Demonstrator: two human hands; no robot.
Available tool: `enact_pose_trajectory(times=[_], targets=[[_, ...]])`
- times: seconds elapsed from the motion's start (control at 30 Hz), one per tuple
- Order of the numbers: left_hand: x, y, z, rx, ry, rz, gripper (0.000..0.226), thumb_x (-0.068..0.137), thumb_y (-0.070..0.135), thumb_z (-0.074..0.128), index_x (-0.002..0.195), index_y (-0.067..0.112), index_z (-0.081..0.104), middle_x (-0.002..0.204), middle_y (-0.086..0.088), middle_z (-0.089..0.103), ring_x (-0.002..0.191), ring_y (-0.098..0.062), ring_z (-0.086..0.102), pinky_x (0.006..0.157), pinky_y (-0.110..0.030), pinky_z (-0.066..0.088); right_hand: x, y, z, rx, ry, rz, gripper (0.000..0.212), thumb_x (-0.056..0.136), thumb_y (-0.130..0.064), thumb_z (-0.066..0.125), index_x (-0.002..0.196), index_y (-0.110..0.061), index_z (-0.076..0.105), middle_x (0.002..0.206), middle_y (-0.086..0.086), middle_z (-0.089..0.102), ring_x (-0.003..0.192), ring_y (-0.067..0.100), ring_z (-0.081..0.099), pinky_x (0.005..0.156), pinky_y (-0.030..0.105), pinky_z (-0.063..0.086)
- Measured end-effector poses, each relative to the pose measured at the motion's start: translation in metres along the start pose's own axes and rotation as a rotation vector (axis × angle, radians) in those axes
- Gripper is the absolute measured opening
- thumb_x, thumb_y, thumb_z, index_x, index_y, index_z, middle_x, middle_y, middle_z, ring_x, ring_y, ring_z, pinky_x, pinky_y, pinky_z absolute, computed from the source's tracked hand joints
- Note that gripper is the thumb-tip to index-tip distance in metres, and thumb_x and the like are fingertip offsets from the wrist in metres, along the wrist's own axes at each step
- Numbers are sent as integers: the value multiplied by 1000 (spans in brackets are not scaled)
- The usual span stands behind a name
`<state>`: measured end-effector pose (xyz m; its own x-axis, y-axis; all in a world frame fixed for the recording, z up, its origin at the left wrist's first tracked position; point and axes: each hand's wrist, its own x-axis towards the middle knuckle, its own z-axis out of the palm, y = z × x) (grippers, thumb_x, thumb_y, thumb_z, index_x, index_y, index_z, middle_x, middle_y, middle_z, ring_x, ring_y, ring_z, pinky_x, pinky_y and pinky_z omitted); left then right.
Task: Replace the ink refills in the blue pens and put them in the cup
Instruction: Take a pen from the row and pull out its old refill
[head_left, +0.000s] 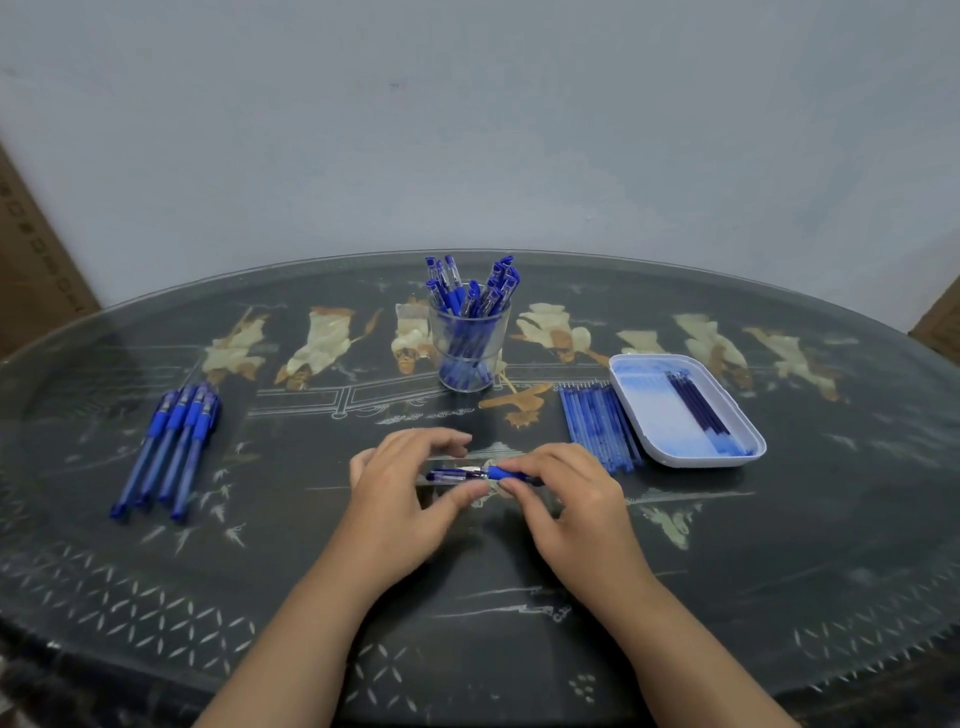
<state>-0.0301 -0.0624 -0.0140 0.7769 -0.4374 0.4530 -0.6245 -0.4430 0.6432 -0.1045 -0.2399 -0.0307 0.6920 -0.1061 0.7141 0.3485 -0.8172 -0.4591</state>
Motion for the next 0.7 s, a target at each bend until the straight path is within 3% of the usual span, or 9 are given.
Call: enact_pose_trajectory(times=[0.1,0.17,0.27,0.33,0.43,0.53,0.6,0.67,0.7], targets=[[1,-5,2,-35,12,24,18,83,56,51,86,40,59,102,24,60,104,4,52,98,-39,34,0,-1,0,-7,-11,-1,15,91,-26,65,98,-17,73,92,-9,64,83,12,60,73,38,52],[1,-4,3,-18,45,8,36,89,63,39,80,38,63,101,22,59,105,5,51,96,-39,32,0,-1,0,-7,-12,-2,15,91,-27,65,99,-17,73,91,-9,64,83,12,60,73,38,52],[2,0,0,-57,-9,-25,32,81,70,44,101,49,59,109,30,59,116,7,47,101,-31,27,0,-1,0,-11,-16,3,16,91,-27,64,99,-17,73,92,-8,64,83,12,60,73,38,52],[3,-1,0,-98,-28,-6,25,79,62,54,100,49,59,111,25,60,115,-2,53,103,-43,37,0,-1,0,-22,-19,-4,15,91,-26,64,99,-17,73,92,-9,64,83,12,60,73,38,52],[3,-2,0,-119,4,-25,24,84,62,49,87,44,65,105,22,61,106,-8,58,95,-55,42,0,-2,0,-33,-25,-15,14,91,-26,65,99,-17,73,91,-9,64,82,12,59,72,37,52],[3,3,-3,-132,-14,-58,34,78,73,52,99,50,64,108,25,62,114,-2,55,103,-44,39,1,-2,0,-39,-25,-9,14,92,-25,65,99,-17,73,91,-9,64,82,13,60,73,37,51],[3,4,-6,-193,-20,-63,27,78,50,73,103,41,66,105,23,64,110,0,57,100,-27,41,1,-1,0,-42,-24,-7,14,92,-26,64,100,-18,73,92,-10,64,83,12,60,74,37,52],[4,2,-7,-215,-8,-67,17,80,21,79,85,34,70,95,19,67,98,-3,62,87,-14,42,0,-1,-1,-41,-33,-4,15,91,-26,64,100,-18,73,93,-11,64,83,11,60,74,37,52],[4,2,-7,-207,-2,-82,20,81,17,77,77,35,69,90,18,67,93,-3,62,82,-11,41,0,-1,-1,-41,-38,-4,15,91,-27,64,100,-18,73,93,-11,64,83,10,59,74,37,52]])
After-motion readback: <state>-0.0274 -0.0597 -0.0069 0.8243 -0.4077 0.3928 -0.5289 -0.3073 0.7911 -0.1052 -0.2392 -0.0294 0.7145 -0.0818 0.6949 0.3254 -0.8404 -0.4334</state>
